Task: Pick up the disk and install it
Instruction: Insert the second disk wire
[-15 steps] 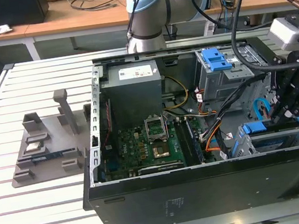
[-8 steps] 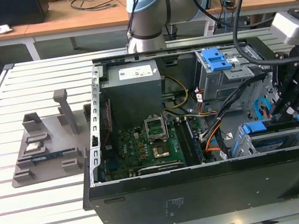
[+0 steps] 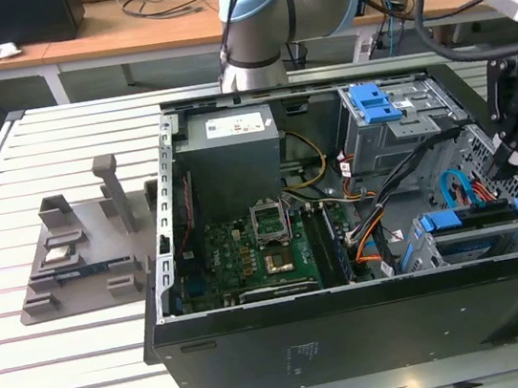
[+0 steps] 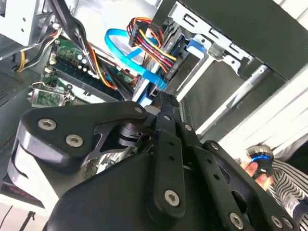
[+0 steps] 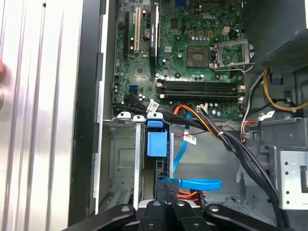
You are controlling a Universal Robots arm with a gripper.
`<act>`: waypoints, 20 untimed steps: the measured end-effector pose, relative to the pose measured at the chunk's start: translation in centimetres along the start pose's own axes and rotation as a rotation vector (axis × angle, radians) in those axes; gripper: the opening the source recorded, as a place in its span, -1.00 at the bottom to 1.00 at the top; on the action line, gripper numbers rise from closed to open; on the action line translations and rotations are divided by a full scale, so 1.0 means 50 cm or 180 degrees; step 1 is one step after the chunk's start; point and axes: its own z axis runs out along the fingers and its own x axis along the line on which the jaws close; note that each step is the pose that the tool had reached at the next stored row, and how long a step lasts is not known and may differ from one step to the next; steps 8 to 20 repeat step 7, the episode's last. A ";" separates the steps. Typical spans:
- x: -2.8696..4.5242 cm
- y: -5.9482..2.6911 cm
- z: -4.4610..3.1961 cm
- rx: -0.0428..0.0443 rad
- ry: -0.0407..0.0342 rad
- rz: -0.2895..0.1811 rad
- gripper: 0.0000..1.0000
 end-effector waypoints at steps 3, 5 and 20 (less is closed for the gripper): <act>0.000 0.001 -0.010 0.0000 -0.0001 0.0000 -0.79; 0.000 0.001 -0.010 0.0000 -0.0001 0.0000 -0.79; 0.000 0.001 -0.010 0.0000 -0.0001 0.0000 -0.79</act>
